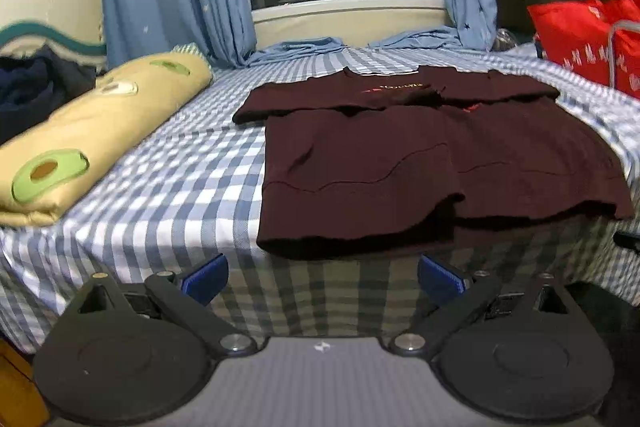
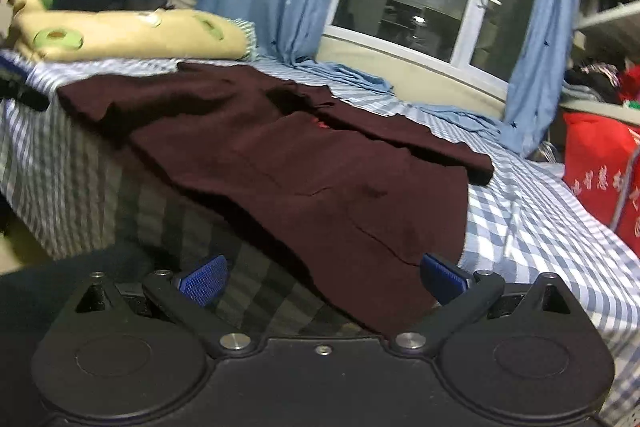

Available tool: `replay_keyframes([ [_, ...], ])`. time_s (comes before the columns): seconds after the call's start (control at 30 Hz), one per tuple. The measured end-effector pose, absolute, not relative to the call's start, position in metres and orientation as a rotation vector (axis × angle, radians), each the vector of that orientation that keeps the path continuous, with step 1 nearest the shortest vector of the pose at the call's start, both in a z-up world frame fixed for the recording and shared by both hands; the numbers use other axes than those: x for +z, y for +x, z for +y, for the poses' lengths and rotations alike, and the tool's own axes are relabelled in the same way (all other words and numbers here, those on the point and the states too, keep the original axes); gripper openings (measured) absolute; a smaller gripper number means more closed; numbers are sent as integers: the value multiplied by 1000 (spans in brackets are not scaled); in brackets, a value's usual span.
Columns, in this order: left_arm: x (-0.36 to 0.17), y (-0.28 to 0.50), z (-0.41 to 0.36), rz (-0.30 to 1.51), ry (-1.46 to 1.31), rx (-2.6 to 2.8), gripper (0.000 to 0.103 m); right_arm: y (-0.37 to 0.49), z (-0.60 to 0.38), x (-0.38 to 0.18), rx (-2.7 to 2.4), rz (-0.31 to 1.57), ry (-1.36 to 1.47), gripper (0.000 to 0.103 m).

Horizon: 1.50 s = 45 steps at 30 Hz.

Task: Fold small clothes
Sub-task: 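Grasp the shirt hem with the right gripper while the left gripper grasps it too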

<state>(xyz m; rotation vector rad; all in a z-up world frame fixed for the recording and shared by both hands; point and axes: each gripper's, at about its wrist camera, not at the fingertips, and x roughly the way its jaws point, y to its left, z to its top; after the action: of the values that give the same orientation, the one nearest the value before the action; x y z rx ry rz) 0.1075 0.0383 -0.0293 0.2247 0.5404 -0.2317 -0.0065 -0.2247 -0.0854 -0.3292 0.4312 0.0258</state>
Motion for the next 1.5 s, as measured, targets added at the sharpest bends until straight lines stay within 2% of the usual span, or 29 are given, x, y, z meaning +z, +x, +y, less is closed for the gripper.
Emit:
replay_keyframes([
  [0.23,-34,113,27,536,284,-250,102,20,-215,-102,-37,467,-459,103],
  [0.6,-55,118,1,498,459,-270,102,59,-192,-152,-249,416,-759,102],
  [0.9,-66,119,-9,466,523,-268,103,56,-223,-145,-372,310,-724,101],
  [0.97,-68,121,-10,460,531,-264,103,52,-227,-140,-379,286,-702,90],
  [1.0,-69,123,-10,459,532,-263,103,50,-230,-136,-374,275,-689,88],
  [1.1,-72,126,-12,450,547,-260,103,42,-229,-128,-343,243,-682,70],
  [1.17,-74,127,-13,433,563,-258,103,37,-225,-124,-311,229,-691,43],
  [1.2,-75,127,-14,426,566,-258,103,35,-223,-121,-299,226,-691,37],
  [1.27,-76,127,-16,412,560,-257,103,34,-221,-115,-278,222,-679,17],
  [1.3,-76,128,-17,405,556,-259,103,34,-220,-110,-271,219,-668,13],
  [1.5,-75,136,-26,331,541,-235,103,37,-221,-73,-259,165,-555,8],
])
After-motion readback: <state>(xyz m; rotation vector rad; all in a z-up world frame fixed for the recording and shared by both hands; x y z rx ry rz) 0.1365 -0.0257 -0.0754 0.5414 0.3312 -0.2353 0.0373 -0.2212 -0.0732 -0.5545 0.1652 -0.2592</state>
